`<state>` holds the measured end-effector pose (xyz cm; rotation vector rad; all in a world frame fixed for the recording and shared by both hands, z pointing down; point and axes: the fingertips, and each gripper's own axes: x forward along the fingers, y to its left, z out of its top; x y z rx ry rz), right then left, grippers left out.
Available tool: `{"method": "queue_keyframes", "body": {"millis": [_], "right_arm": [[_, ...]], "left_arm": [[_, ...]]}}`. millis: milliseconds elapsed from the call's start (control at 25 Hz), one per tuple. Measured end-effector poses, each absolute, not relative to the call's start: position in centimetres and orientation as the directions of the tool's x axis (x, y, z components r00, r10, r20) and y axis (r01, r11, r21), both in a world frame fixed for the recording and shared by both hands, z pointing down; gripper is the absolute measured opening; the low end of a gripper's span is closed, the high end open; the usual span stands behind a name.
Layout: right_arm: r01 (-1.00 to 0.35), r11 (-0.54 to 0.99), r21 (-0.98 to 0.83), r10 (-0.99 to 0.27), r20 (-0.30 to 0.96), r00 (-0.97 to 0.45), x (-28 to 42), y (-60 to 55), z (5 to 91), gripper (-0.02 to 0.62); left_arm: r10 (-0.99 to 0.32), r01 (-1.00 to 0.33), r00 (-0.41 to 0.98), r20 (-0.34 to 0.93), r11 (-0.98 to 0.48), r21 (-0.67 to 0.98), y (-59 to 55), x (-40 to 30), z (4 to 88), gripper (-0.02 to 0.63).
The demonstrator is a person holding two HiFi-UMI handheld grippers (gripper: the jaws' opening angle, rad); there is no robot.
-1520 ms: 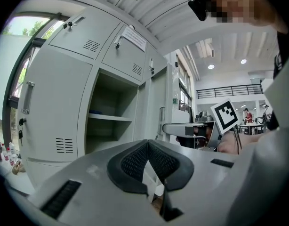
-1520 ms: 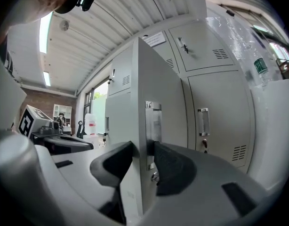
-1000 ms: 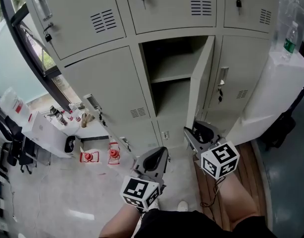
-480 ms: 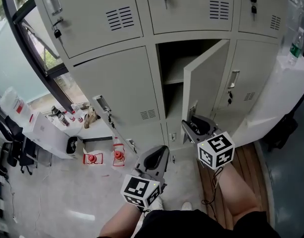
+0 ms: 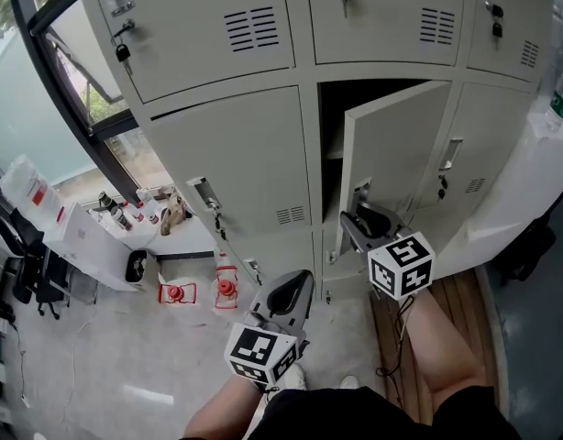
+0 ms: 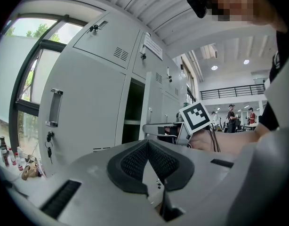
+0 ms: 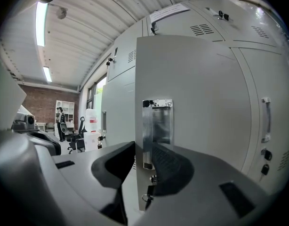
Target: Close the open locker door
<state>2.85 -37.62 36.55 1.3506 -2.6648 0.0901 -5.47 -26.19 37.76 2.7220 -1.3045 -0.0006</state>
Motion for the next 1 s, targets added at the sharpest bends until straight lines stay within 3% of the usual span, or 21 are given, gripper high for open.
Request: {"method": "queue_keyframes", "body": {"millis": [1000], "right_arm": [[-0.828,0.56,0.018,-0.82,0.152,-0.551,0.0,-45.0,36.7,0.166]], "left_arm": [[-0.789,-0.79,0.61,0.066,-0.6,0.125,-31.1,-8.1,38.4,0.017]]}}
